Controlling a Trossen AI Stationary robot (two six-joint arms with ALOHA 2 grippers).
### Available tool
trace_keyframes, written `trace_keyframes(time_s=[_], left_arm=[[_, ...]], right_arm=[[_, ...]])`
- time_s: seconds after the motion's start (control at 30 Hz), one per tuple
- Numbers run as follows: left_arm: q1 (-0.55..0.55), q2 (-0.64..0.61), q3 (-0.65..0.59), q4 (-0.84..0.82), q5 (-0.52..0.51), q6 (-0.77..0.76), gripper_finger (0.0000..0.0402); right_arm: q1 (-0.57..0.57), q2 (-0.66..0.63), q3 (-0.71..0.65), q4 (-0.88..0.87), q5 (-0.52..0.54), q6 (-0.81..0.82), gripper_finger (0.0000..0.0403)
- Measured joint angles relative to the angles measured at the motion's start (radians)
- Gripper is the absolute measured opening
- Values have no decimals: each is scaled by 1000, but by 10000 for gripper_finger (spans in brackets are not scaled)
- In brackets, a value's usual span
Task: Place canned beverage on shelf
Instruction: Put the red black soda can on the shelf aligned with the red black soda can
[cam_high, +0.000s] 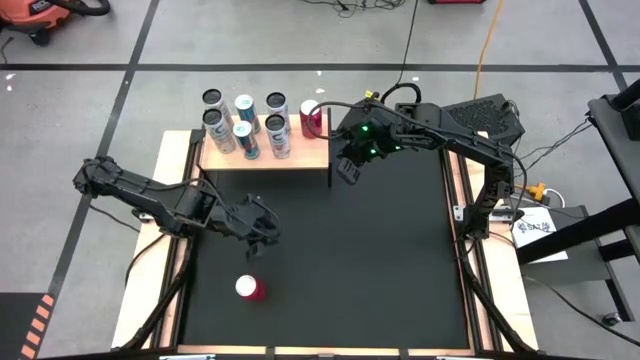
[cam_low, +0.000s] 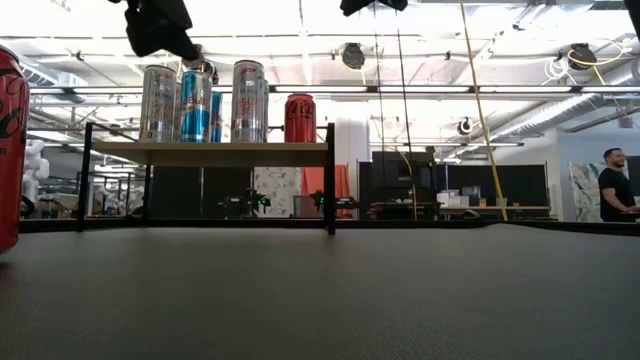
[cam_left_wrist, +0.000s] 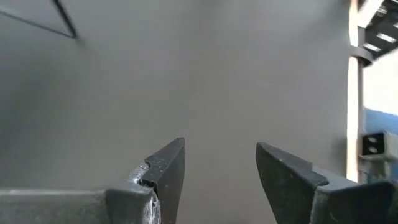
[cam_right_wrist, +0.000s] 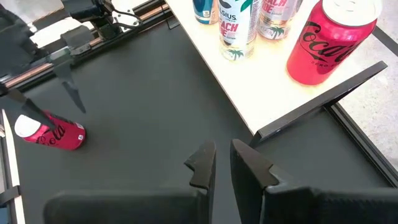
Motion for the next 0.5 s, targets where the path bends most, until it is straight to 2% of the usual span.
trace_keyframes(time_s=[0.23, 0.5], left_arm=[[0, 0, 0, -120, -142, -13, 201], [0, 0, 0, -114, -177, -54, 201]], right_arm=[[0, 0, 0, 0, 0, 0, 34], [0, 0, 0, 0, 0, 0, 34]])
